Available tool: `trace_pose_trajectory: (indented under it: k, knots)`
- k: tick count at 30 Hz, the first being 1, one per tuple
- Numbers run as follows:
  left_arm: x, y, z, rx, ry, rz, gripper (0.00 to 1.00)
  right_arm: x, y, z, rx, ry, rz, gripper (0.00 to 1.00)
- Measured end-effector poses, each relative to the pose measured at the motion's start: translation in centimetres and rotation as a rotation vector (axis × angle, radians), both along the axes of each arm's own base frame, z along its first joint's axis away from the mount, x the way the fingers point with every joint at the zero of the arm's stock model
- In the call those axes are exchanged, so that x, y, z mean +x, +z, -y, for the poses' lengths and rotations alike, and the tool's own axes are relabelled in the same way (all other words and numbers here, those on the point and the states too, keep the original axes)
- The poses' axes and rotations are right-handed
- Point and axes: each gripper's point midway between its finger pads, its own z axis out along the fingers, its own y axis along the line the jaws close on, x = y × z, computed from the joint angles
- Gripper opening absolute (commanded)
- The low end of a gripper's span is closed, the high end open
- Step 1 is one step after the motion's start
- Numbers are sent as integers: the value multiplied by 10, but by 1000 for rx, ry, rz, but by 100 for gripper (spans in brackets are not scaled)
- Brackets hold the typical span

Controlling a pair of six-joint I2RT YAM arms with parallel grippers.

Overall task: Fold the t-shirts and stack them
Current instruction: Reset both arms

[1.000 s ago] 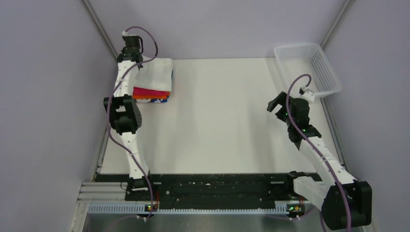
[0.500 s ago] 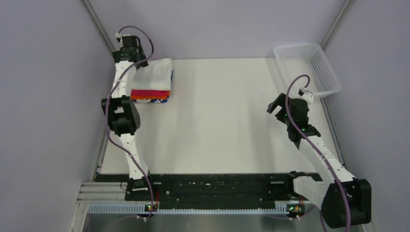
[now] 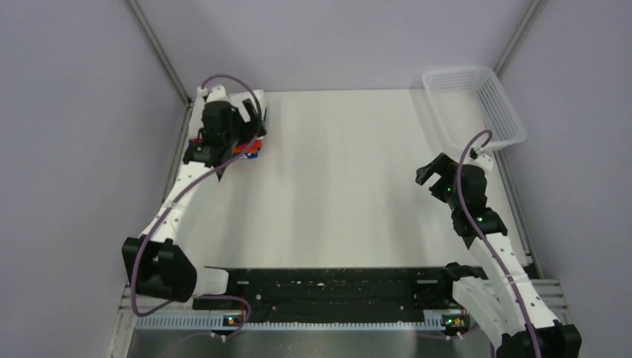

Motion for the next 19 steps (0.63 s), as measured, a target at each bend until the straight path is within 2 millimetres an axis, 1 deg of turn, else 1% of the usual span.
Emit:
trace_pose_trajectory:
  k: [1,2,3,4,5,6,8,10,12,14,19]
  knots:
    - [-13,-8,17,-12,-41,-2,99,-3,0,0,3,4,0,99]
    - [-29,-19,38,-29,-91,-1,99,-7,-3,-1,6,10,-6,99]
    - [-44,-31,54,-40,-134,-12,99,-12,-8,-2,9,17,-17,99]
    - [-60,-45,68,-52,-175,-23,99,-17,-13,-3,10,26,-31,99]
    - [-77,-62,78,-65,-207,-43,99,-22,-19,-4,11,33,-48,99]
    - [-88,-74,82,-76,-221,-60,99,-26,-25,-5,13,41,-64,99]
    - [-111,-105,80,-97,-218,-106,99,-35,-37,-6,15,52,-96,99]
    - [-125,-125,76,-109,-207,-143,99,-43,-46,-5,15,54,-114,99]
    - [-134,-138,74,-119,-198,-166,99,-47,-52,-5,16,57,-116,99]
    - [-136,-140,74,-128,-194,-166,99,-51,-55,-6,20,61,-109,99]
    - [-133,-129,75,-138,-193,-130,99,-53,-53,-5,22,60,-71,99]
